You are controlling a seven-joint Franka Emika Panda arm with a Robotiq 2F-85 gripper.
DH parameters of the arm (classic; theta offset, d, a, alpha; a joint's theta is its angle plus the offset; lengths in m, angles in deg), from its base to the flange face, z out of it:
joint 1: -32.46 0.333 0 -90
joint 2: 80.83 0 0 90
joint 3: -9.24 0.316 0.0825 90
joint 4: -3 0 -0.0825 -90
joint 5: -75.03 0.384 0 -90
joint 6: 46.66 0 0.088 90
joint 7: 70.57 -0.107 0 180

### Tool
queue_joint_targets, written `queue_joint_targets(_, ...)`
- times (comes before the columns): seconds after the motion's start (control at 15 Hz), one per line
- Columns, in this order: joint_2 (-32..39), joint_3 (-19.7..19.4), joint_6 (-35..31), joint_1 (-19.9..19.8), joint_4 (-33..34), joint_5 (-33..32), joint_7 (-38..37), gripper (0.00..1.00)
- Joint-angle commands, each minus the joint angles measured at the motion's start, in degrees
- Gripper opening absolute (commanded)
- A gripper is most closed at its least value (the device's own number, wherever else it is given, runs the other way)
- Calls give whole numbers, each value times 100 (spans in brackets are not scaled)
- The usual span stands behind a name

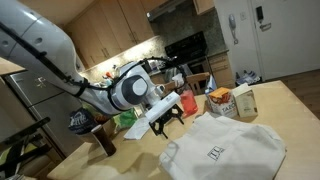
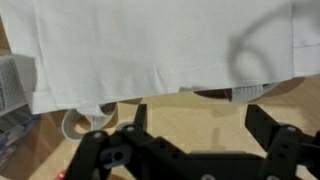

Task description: Move the blue box forward then move the beige box forward then move the white box forward then move the white bag to the right and put it upright

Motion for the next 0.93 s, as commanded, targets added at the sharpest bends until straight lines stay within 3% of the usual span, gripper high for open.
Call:
queue_joint_targets(0.0, -141, 9, 339, 134, -98, 56, 221, 100)
queue_joint_targets(0.87, 88, -26, 1280, 242, 95, 92, 380, 100)
